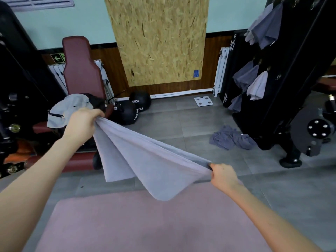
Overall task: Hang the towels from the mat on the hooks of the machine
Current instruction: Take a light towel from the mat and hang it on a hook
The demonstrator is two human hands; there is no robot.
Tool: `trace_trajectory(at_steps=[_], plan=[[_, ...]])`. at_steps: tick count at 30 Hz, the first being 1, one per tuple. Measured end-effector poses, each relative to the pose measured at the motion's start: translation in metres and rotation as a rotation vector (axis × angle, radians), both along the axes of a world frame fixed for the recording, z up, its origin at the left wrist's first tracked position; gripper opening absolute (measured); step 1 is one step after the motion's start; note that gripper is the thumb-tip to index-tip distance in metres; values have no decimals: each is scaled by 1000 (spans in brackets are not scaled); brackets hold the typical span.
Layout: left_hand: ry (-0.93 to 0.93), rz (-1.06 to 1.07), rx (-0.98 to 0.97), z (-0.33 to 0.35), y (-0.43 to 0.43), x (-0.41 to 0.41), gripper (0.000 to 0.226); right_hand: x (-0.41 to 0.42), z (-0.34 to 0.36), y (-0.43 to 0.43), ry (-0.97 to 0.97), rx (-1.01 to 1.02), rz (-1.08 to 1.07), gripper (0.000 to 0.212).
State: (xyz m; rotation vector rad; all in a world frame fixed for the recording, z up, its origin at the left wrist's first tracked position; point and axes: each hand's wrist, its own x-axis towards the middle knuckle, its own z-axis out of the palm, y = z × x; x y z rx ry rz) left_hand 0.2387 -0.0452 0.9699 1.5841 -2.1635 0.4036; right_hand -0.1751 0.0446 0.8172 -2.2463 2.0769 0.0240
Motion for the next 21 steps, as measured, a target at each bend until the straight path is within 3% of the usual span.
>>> trace_trajectory(at_steps=[3,7,12,16,18,21], plan=[[69,90,78,-27,9,12,36,-9,14,-6,-81,-66,-104,37],[162,177,159,-49,18,20,31,-24,32,-14,-215,-212,-88,49],[201,147,240,-59,18,10,29,-21,49,-18,168,-12,-14,23],[230,164,276,-58,15,8,31,-31,54,-23,173,31,-29,15],[266,183,343,-57,14,13,31,-42,55,-23,-205,157,-37,8],[423,210,550,-55,19,22,29,-51,63,-14,-1073,407,-151,17]])
